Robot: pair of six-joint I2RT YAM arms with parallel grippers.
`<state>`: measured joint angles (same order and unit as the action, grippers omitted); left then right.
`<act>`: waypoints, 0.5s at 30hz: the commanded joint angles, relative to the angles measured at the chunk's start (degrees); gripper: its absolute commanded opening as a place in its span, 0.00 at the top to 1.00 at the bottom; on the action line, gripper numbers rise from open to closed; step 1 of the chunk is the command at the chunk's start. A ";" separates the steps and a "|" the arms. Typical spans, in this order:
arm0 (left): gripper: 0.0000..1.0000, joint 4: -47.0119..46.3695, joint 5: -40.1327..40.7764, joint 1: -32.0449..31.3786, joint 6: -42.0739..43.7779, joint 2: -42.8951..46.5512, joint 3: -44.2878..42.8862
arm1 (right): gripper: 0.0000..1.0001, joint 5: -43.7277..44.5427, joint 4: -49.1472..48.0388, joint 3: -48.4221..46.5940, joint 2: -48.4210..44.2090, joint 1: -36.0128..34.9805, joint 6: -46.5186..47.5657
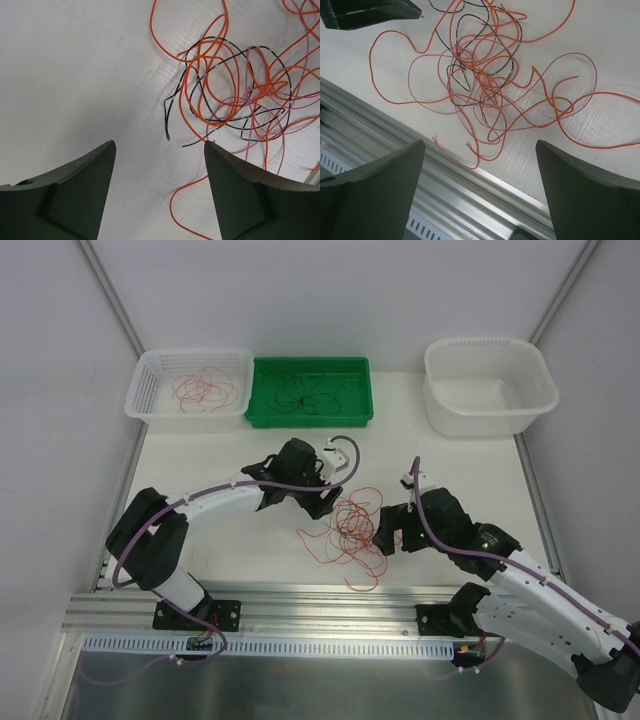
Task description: Untangle the cables
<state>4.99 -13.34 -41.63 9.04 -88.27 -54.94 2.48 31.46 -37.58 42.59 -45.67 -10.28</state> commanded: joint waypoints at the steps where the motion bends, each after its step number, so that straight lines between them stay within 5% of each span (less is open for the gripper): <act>1: 0.30 -1.30 -1.42 -0.39 2.21 -3.39 -3.33 | 0.02 1.30 -1.58 0.32 0.12 -0.47 -1.40; 12: 0.63 -2.27 -4.76 -1.44 0.99 -9.20 -6.32 | 0.02 1.47 -12.12 1.55 9.07 -1.35 -5.88; 15: 0.93 -3.50 -5.55 -1.62 -1.03 -9.20 -5.36 | 0.02 2.79 -16.68 2.16 12.94 -1.88 -8.87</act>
<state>4.08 -15.88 -42.70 9.21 -97.41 -59.44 3.22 22.26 -36.01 52.77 -46.87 -14.87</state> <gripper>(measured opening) 0.131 0.978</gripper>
